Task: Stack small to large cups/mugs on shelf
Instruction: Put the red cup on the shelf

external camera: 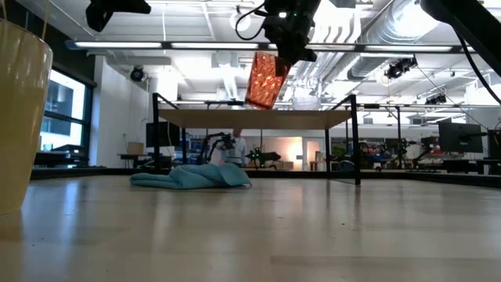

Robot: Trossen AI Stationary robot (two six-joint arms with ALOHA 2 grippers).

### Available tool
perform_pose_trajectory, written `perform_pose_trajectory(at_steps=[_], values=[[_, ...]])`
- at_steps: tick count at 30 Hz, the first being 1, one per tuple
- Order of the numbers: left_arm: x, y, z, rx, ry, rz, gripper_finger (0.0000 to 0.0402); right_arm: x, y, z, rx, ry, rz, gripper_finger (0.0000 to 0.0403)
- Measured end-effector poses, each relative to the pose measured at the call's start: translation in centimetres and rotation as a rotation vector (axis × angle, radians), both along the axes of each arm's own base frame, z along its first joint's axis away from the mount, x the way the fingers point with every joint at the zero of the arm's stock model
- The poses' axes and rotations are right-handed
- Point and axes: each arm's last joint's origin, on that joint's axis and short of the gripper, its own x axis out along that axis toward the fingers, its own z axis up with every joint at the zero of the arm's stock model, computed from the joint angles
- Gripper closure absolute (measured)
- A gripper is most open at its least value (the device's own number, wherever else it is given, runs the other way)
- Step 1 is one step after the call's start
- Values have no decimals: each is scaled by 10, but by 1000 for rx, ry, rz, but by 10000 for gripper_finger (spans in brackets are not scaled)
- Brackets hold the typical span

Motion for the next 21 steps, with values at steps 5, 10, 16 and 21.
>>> perform_pose_trajectory(at_steps=[5, 10, 16, 21], values=[[0, 0, 0, 0, 0, 0, 401, 0, 0, 0, 0, 0, 0, 403], [0, 0, 0, 0, 0, 0, 401, 0, 0, 0, 0, 0, 0, 403], [0, 0, 0, 0, 0, 0, 401, 0, 0, 0, 8, -5, -1, 402], [0, 0, 0, 0, 0, -1, 401, 0, 0, 0, 10, -6, -3, 402]])
